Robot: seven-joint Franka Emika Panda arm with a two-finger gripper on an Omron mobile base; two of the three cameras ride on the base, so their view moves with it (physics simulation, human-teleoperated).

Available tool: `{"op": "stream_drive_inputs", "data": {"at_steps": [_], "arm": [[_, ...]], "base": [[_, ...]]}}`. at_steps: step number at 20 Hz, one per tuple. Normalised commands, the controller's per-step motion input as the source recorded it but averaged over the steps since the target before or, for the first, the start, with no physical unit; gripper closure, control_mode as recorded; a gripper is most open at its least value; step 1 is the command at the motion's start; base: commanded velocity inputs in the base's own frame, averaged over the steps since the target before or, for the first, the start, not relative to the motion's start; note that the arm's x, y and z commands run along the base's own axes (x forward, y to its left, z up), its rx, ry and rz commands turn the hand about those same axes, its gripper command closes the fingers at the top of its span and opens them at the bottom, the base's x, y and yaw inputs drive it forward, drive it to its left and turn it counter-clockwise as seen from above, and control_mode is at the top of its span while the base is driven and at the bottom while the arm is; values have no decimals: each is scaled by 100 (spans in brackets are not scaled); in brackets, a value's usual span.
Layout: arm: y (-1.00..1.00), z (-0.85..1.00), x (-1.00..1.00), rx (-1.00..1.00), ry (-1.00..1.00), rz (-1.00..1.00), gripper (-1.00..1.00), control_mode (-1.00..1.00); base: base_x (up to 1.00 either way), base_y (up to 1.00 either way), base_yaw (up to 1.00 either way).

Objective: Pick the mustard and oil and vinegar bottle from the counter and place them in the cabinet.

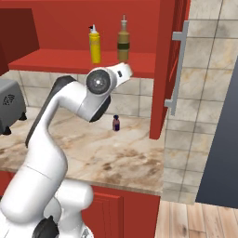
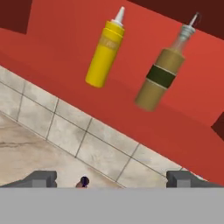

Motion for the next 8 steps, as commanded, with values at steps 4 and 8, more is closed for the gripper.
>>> {"op": "stream_drive_inputs", "data": {"at_steps": [4,8], "arm": [[18,-66,-44,-2,14,0,-100,-100],[22,-78,-39,-3,18,0,-100,-100]], "base": [[0,0,0],[0,0,0]]}}
